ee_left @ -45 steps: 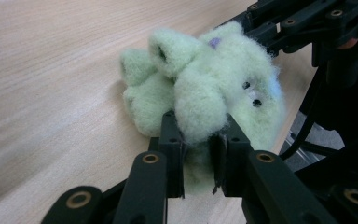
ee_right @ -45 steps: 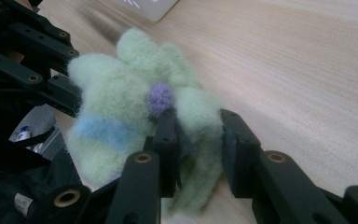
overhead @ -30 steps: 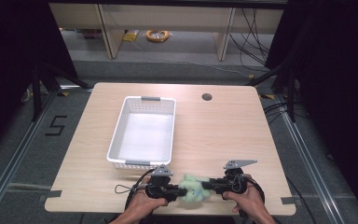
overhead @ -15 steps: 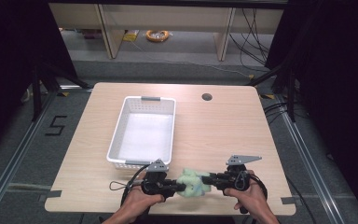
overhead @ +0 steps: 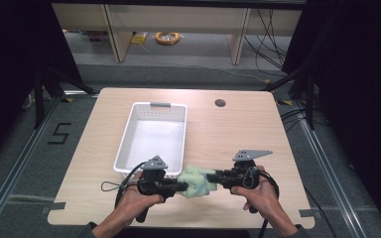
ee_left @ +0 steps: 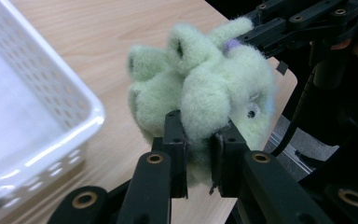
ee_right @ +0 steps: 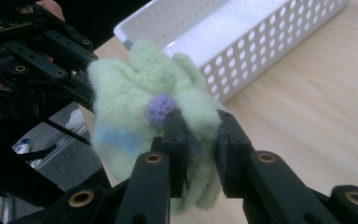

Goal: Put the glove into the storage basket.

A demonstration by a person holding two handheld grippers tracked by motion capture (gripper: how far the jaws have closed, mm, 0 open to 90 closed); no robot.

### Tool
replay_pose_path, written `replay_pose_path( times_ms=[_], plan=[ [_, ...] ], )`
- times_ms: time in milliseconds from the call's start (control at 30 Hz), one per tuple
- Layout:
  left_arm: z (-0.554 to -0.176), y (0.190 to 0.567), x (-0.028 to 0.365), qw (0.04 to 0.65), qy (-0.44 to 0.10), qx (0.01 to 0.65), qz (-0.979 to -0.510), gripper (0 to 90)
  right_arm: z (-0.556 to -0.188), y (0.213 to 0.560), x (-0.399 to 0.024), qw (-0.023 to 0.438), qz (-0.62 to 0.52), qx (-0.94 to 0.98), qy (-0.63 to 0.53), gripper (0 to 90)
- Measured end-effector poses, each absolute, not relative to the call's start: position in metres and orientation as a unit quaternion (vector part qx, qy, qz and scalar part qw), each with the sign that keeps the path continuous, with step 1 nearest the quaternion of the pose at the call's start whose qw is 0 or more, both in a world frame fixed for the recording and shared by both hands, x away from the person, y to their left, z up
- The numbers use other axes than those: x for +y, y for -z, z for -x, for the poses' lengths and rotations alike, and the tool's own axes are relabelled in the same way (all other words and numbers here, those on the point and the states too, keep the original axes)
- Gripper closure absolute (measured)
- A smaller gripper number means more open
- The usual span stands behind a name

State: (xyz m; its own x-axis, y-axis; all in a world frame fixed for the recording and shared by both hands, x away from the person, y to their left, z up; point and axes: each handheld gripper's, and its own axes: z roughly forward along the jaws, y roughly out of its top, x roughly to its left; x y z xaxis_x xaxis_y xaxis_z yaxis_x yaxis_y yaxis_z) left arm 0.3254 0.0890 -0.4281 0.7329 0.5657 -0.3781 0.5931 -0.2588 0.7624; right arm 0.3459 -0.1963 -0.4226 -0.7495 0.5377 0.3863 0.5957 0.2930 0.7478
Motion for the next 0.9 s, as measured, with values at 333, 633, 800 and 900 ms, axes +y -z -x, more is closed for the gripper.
replay_pose_path(
  times_ms=[333,633,800,900],
  plan=[
    [-0.340,0.408,0.127,0.490,-0.005,0.395,-0.777,77.8,-0.371,0.395,-0.159,0.014,0.325,-0.815,0.479,76.6],
    [-0.359,0.398,0.162,0.474,-0.012,0.418,-0.775,77.7,-0.391,0.386,-0.121,0.015,0.326,-0.817,0.475,76.6],
    [-0.368,0.398,0.175,0.461,-0.020,0.437,-0.772,77.6,-0.407,0.387,-0.101,0.017,0.329,-0.822,0.464,76.6],
    [-0.376,0.401,0.184,0.455,-0.022,0.450,-0.768,77.6,-0.416,0.389,-0.088,0.026,0.337,-0.823,0.457,76.6]
  ],
)
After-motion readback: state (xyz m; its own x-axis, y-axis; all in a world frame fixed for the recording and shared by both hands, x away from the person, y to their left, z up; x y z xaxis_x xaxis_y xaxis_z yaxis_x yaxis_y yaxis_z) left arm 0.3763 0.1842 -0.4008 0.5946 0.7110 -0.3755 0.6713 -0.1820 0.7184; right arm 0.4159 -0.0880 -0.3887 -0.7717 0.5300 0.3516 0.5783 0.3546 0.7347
